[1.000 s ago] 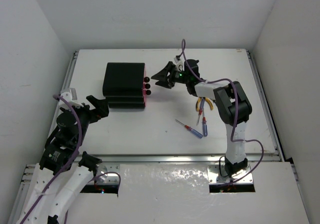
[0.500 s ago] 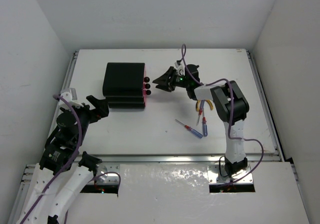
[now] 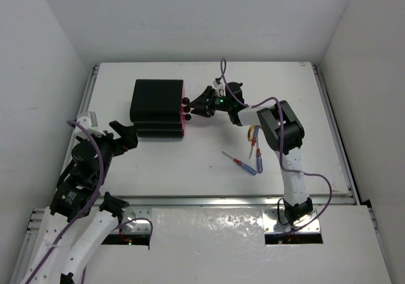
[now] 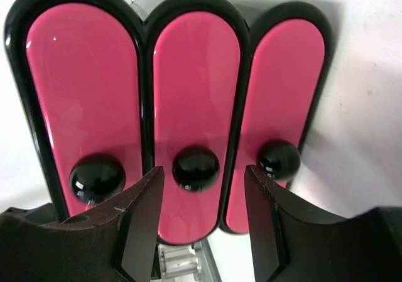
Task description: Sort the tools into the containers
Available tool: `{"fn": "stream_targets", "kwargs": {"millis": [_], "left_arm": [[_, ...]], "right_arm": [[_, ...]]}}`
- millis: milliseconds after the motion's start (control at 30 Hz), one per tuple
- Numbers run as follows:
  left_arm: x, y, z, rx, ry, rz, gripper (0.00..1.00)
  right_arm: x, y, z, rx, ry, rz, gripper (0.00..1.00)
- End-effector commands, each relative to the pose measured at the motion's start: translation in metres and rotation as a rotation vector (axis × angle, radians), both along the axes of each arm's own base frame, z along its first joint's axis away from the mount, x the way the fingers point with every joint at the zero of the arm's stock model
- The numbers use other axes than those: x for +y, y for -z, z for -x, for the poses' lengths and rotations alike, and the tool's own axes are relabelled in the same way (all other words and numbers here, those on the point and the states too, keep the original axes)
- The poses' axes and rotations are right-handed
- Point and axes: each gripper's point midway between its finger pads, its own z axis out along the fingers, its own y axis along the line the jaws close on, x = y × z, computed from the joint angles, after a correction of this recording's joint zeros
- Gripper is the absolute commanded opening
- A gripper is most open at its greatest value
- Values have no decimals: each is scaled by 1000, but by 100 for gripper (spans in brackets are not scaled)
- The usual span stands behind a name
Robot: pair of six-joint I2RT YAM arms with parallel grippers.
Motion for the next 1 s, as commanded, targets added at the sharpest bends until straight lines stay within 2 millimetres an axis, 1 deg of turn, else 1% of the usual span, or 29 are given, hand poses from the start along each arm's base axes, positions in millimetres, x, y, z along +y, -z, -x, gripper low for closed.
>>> {"fn": "stream_targets", "kwargs": {"millis": [0,33,100,167,267,467,500,533,600,633,733,800,867,967], "left_arm": [[-5,-11,-4,-42,23,8,88],[-5,-11,-4,-42,23,8,88],[-5,-12,-4,-43,22,8,88],[-5,-12,-3,-45,20,8,88],[-5,-12,-3,-45,20,8,88],[-5,-11,-3,-43,21,8,88],[-5,-11,-3,-43,21,8,88],[-5,-12,-3,-46,21,9,88],[-5,-12,-3,-46,21,9,88],[-5,-12,-4,-43,20,8,88],[-6,-11,-4,-40,24,8,88],[-6,-10,-4,-37,24,7,88],[-6,-10,-5,-36,25,5,88],[-6,-10,-5,-33,26,4,88]], "right_arm": [[13,-12,-7,-69,-20,-17,52],[15,-14,-8,-73,-25,-19,51],[17,-9,-7,-63,-24,-16,47],[18,-8,-7,-60,-25,-19,45],[19,-9,-7,-58,-24,-28,36],[13,-13,-9,-69,-22,-21,25],[8,-12,-10,-66,-17,-17,21],[4,-14,-12,-74,-12,-14,20],[-6,-11,-13,-68,-1,-7,19],[-9,-14,-13,-76,-6,-6,19],[-25,-12,-15,-76,4,10,19],[-31,-9,-14,-69,6,20,19],[-37,-12,-13,-74,3,18,19],[-43,-9,-7,-70,3,28,19]]}}
